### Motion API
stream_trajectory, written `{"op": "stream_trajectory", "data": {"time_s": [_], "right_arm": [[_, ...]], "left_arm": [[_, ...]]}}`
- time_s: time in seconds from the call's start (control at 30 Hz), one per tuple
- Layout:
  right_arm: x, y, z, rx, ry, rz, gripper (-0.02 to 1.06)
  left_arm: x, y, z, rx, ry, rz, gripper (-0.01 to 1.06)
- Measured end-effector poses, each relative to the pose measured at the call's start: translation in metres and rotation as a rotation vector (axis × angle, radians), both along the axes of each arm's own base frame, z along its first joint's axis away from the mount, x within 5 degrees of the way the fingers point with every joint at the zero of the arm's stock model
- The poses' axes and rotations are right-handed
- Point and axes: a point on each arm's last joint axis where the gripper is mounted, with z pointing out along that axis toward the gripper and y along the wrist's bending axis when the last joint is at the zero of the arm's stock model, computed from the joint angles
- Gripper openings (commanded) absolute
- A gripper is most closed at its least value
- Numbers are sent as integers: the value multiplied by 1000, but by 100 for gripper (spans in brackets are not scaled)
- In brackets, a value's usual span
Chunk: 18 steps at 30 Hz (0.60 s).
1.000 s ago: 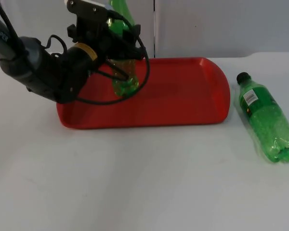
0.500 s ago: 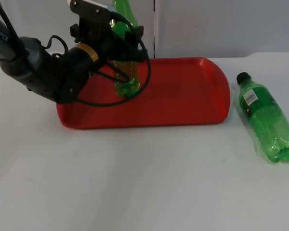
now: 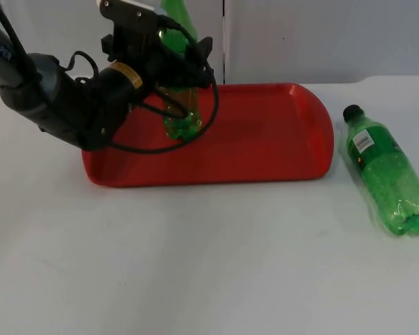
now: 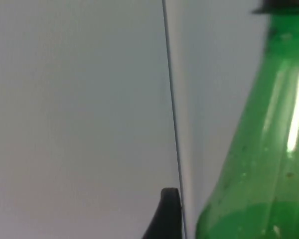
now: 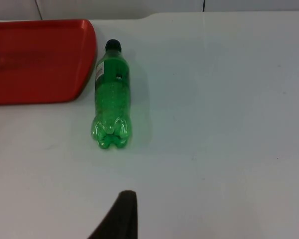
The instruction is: Place the bottle upright on the tray.
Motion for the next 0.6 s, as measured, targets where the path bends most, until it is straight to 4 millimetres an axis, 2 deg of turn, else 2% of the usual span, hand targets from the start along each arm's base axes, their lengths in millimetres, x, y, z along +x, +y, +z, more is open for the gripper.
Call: {"op": "stream_trajectory", "data": {"time_s": [0.17,0.27,0.6], "right_arm": [[0,0,0,0,0,0,98],[0,0,0,0,0,0,98],[0,0,0,0,0,0,98]], "left_arm": [[-1,-1,0,7,-5,-16,77],[-1,-3,0,18,-9,-31,105],[-1,-3,0,-7,2,-33,105]]}}
